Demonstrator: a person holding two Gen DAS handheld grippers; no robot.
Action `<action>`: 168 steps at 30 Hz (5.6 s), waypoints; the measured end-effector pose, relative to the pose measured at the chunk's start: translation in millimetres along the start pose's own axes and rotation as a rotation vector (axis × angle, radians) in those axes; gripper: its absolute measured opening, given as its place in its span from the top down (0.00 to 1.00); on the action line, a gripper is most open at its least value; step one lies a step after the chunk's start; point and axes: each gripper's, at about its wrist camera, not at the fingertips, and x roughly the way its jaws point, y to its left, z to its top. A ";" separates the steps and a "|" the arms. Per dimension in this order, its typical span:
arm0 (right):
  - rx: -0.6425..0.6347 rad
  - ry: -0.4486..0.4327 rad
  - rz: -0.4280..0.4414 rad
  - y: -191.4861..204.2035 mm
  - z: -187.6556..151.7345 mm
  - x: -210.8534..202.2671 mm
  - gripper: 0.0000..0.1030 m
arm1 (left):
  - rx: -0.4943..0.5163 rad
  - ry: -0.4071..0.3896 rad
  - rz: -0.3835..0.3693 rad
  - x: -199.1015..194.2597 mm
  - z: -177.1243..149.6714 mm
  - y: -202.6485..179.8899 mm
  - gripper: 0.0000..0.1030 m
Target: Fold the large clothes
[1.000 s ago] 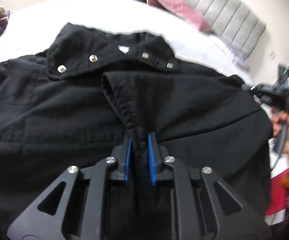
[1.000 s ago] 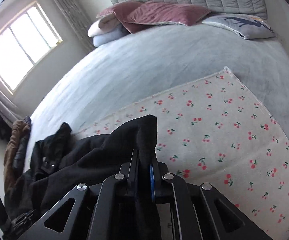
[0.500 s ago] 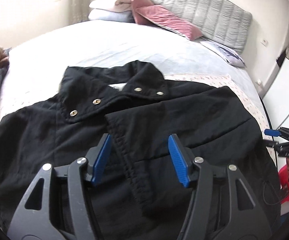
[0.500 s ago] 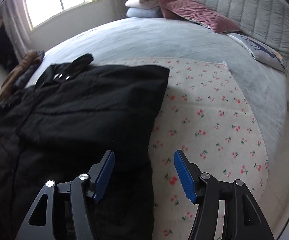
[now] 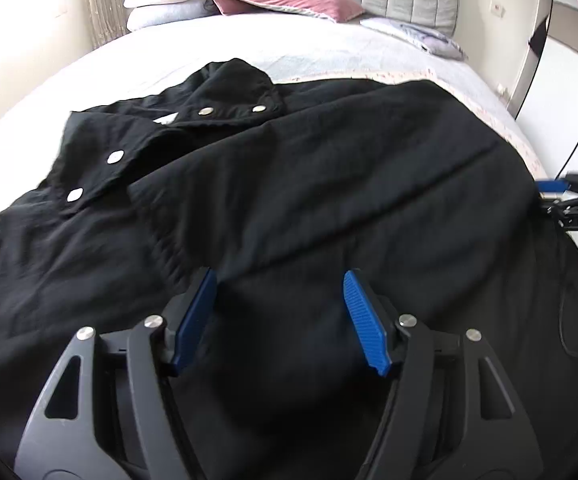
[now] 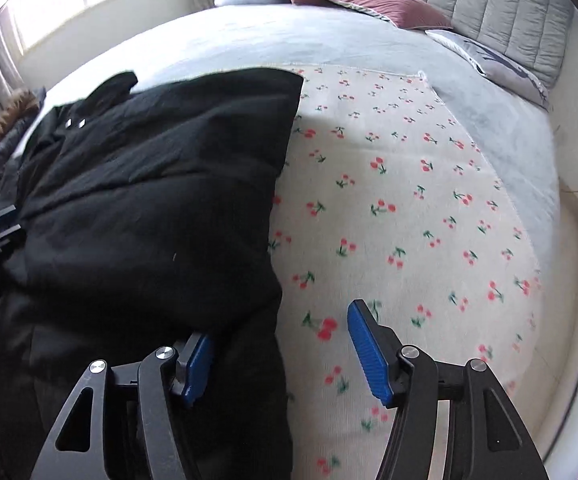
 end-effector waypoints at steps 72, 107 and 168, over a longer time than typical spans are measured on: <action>-0.188 0.017 0.485 610.1 183.6 86.0 0.88 | -1.090 -0.809 0.213 -288.0 -317.0 364.3 0.88; 0.610 -0.040 0.757 123.4 113.9 -2.5 0.29 | -0.188 -0.288 -0.278 -168.7 -22.0 73.3 0.33; -0.032 -0.198 0.186 173.5 -45.9 -143.7 0.21 | -0.290 0.013 0.164 -191.9 -158.0 115.4 0.09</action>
